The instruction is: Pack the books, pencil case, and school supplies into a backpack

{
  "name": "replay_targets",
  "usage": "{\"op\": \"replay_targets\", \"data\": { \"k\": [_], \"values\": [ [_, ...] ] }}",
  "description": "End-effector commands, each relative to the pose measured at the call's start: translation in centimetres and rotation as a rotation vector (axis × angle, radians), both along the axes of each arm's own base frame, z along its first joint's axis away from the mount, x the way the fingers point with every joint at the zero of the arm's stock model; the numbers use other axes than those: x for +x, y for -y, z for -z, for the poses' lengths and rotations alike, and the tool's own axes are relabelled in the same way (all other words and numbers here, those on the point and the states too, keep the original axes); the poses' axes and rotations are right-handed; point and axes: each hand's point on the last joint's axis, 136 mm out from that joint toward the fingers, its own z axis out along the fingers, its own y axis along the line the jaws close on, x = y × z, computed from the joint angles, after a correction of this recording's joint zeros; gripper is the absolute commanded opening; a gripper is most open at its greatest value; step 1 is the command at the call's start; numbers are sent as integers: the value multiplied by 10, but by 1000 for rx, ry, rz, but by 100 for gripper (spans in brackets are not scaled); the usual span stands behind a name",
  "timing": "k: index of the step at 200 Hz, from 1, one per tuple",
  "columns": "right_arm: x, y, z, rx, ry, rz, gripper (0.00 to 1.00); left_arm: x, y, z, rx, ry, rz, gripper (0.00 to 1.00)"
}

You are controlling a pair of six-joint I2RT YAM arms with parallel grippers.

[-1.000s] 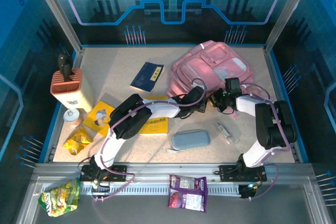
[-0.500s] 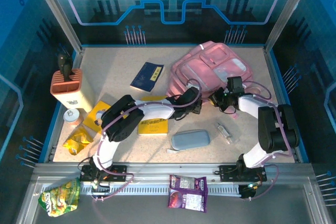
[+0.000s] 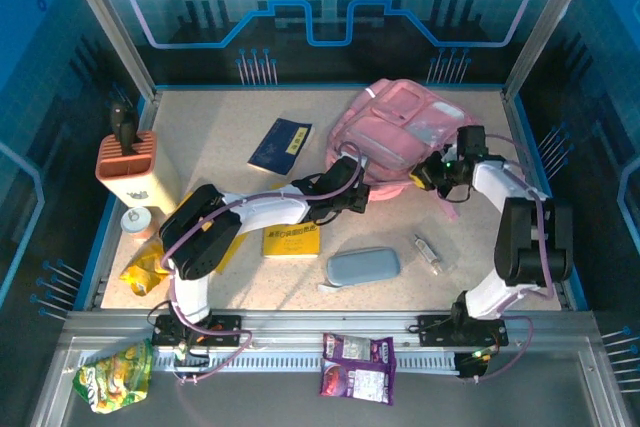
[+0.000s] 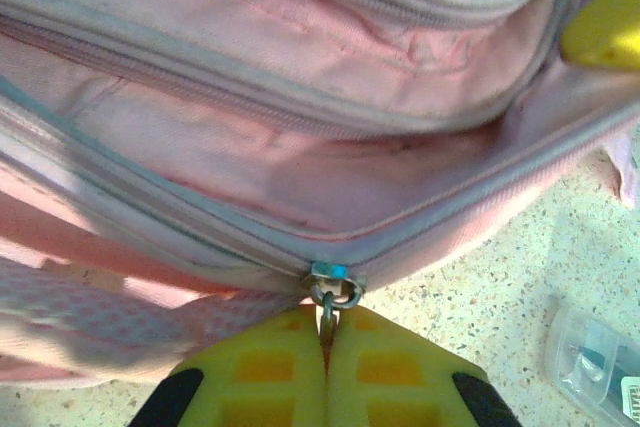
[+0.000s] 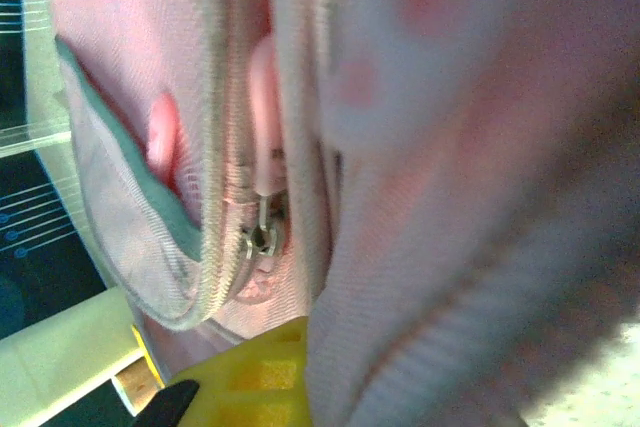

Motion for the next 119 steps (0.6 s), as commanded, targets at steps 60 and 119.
{"op": "replay_targets", "data": {
  "k": [60,119],
  "values": [
    [37,30,-15,-121,89,-10,49,10,32,4,26,-128,-86,0],
    [-22,-39,11,13,18,9,66,6,34,7,13,-161,-81,0]
  ]
}}
